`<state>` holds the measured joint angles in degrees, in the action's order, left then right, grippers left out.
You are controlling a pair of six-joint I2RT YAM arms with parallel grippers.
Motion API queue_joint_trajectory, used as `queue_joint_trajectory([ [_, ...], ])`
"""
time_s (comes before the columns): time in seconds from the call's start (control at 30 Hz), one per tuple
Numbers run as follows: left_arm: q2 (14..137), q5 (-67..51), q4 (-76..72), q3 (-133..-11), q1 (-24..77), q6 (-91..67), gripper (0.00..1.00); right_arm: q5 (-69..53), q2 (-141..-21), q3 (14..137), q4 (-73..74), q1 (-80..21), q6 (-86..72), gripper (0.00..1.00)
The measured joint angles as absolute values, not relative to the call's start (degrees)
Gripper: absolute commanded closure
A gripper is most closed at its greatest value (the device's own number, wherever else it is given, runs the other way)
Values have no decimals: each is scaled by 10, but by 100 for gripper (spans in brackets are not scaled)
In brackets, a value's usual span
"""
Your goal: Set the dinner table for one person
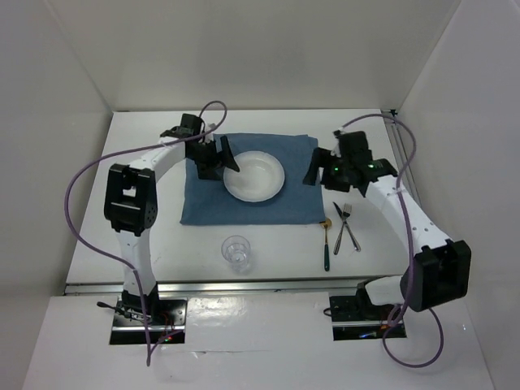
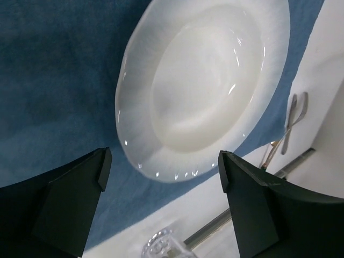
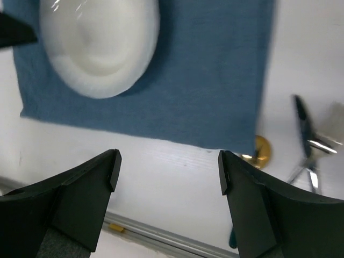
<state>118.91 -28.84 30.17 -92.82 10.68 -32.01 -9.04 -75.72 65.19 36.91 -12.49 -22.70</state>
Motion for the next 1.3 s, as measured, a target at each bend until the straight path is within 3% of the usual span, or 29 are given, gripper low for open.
queue_joint_trajectory([
  [0.3, 986, -163, 379, -951, 87, -305, 4, -87, -856, 679, 364, -417, -242, 12],
  [0.53, 802, -105, 360, -885, -18, -344, 8, -79, -900, 679, 350, -500, -260, 10],
  [0.77, 790, -105, 364, -840, -33, -350, 9, -79, -956, 679, 325, -547, -264, 17],
  [0.8, 790, -105, 365, -835, -35, -350, 9, -78, -965, 679, 323, -553, -265, 19],
  [0.9, 790, -107, 373, -829, -38, -350, 11, -70, -986, 680, 322, -568, -266, 39],
  [0.93, 790, -107, 373, -829, -39, -350, 11, -65, -990, 683, 324, -573, -267, 60],
  [0.97, 790, -107, 373, -829, -39, -350, 11, -61, -992, 686, 325, -575, -266, 72],
  [1.07, 790, -109, 373, -829, -39, -350, 11, -39, -993, 704, 335, -580, -271, 100],
  [1.3, 790, -127, 373, -829, -36, -348, 12, 32, -992, 821, 401, -527, -265, 100],
])
